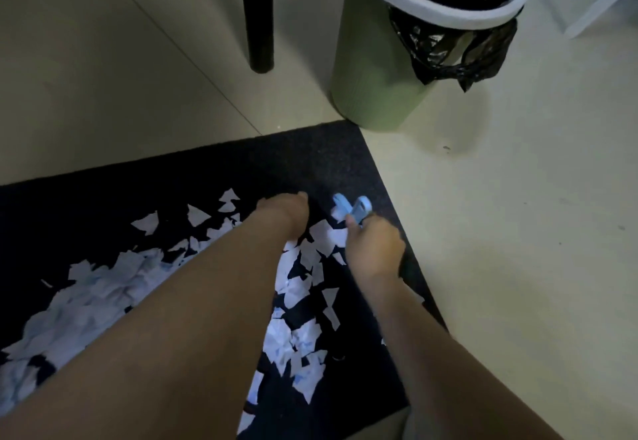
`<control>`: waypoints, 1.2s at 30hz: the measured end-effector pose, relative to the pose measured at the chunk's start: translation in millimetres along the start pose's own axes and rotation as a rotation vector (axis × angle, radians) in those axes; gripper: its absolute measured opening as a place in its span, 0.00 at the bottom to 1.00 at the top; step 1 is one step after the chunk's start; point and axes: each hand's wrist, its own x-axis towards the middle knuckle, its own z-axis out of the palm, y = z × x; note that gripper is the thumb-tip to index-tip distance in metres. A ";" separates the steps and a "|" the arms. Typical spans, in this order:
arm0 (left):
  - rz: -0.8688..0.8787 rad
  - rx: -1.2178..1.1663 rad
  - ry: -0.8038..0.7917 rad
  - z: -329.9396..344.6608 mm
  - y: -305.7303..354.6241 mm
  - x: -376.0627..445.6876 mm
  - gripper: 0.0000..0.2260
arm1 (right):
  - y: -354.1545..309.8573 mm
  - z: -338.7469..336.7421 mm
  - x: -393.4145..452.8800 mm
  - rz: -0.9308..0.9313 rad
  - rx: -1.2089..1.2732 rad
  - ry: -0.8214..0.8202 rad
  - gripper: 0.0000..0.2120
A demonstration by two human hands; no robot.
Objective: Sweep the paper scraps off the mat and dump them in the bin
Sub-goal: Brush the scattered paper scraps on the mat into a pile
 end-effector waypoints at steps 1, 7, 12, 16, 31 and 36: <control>-0.007 -0.022 0.014 1.0 -0.4 -0.2 0.33 | -6.2 5.3 -9.8 -0.029 0.020 -0.043 0.18; 0.043 -0.075 0.071 10.2 -10.4 -2.8 0.34 | 9.0 -12.0 -13.8 0.093 0.208 0.117 0.20; 0.069 -0.020 0.193 9.7 -6.9 -11.2 0.34 | 32.9 -22.5 15.0 0.149 0.031 0.194 0.17; 0.015 -0.038 0.136 14.1 -4.9 -13.8 0.37 | 7.8 3.3 -5.2 0.017 -0.041 0.071 0.17; 0.011 -0.106 0.052 17.3 -19.2 -4.1 0.37 | 3.9 1.8 -13.8 0.082 0.026 0.102 0.16; -0.018 -0.100 0.073 15.1 -17.2 -5.8 0.34 | -15.3 22.1 -38.9 -0.006 0.047 -0.037 0.17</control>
